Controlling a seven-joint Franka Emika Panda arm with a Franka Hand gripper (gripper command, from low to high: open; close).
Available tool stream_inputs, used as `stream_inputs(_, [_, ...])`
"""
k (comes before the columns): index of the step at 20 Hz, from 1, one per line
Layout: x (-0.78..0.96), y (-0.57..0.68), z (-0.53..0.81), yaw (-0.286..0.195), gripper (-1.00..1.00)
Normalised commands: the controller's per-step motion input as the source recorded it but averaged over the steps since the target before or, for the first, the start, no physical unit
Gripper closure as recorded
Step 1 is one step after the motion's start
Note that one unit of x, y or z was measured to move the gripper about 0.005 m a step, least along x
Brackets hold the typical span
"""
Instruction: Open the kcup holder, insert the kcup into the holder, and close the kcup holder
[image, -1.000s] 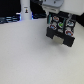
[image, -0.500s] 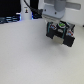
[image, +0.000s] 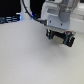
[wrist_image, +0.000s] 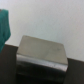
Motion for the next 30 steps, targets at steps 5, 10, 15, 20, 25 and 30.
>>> stream_inputs(5, [-0.14, 0.30, -0.13, 0.206, -1.00])
stream_inputs(10, [-0.27, 0.46, 0.00, 0.145, -1.00])
stream_inputs(15, [-0.31, 0.56, 0.01, 0.109, -1.00])
stream_inputs(20, [-0.50, 0.59, 0.04, 0.083, -1.00])
stream_inputs(25, [-0.72, 0.50, 0.02, 0.072, -1.00])
stream_inputs(30, [-0.87, 0.45, -0.04, 0.052, -1.00])
